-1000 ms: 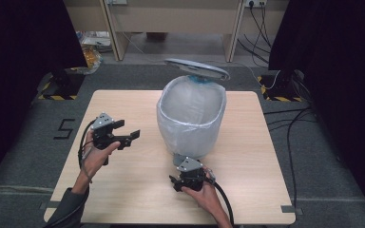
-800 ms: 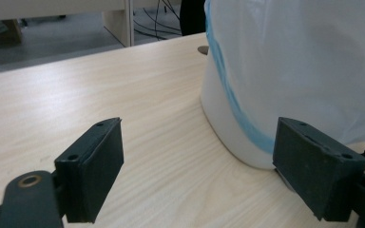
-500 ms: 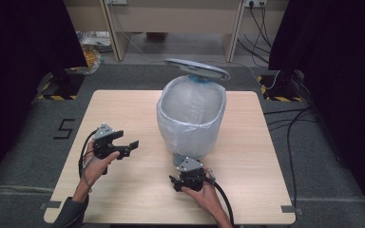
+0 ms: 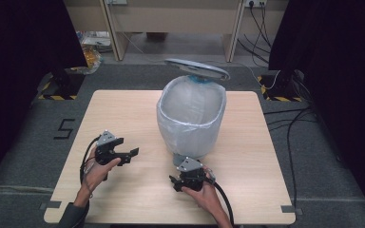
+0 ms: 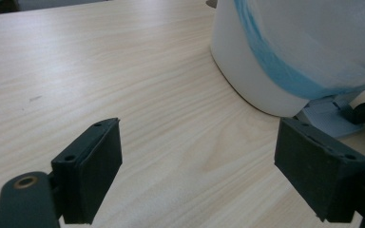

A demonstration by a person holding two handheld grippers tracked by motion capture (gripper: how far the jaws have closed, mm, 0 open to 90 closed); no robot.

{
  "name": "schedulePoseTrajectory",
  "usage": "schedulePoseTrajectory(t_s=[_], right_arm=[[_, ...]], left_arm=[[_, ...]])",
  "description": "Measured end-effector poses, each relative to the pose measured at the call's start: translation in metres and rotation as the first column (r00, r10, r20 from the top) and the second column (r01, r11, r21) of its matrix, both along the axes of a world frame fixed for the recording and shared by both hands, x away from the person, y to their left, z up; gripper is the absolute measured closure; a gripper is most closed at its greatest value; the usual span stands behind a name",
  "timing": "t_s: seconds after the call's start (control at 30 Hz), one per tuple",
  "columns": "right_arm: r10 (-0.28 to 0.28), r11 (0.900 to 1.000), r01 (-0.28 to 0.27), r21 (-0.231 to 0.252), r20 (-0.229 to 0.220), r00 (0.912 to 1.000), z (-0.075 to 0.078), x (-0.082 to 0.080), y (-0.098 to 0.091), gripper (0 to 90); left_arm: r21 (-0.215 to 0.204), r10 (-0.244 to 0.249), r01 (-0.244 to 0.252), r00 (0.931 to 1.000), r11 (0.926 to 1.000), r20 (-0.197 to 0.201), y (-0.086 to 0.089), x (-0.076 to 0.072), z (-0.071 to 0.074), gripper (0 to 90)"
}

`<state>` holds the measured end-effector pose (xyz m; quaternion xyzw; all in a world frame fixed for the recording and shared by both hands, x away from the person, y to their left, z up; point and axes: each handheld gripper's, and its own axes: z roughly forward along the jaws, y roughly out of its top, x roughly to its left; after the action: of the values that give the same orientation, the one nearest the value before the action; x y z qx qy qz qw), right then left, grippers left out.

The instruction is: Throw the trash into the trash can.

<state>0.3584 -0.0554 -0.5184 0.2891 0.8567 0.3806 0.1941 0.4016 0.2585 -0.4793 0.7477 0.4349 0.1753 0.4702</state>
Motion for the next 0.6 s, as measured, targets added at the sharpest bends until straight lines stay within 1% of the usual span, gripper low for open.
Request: schedulePoseTrajectory(t_s=[0.27,0.43,0.53,0.6], right_arm=[[0.001,1.0000,-0.001,-0.002,0.000,1.0000,0.000,0.000,0.000,23.0],[0.003,1.0000,-0.003,-0.002,0.001,1.0000,0.000,0.000,0.000,23.1],[0.002,1.0000,-0.002,-0.001,-0.001,1.0000,0.000,0.000,0.000,23.0],[0.003,1.0000,-0.003,-0.001,0.000,1.0000,0.000,0.000,0.000,23.1]], left_arm=[[0.030,0.002,-0.001,0.9998,0.9995,-0.019,-0.002,-0.003,-0.012,15.3],[0.042,0.008,-0.007,0.9996,0.9991,-0.028,-0.002,-0.004,-0.018,15.3],[0.066,0.010,-0.008,0.9993,0.9978,-0.035,-0.002,-0.006,-0.022,15.3],[0.074,0.013,-0.010,0.9992,0.9972,-0.038,-0.002,-0.006,-0.024,15.3]])
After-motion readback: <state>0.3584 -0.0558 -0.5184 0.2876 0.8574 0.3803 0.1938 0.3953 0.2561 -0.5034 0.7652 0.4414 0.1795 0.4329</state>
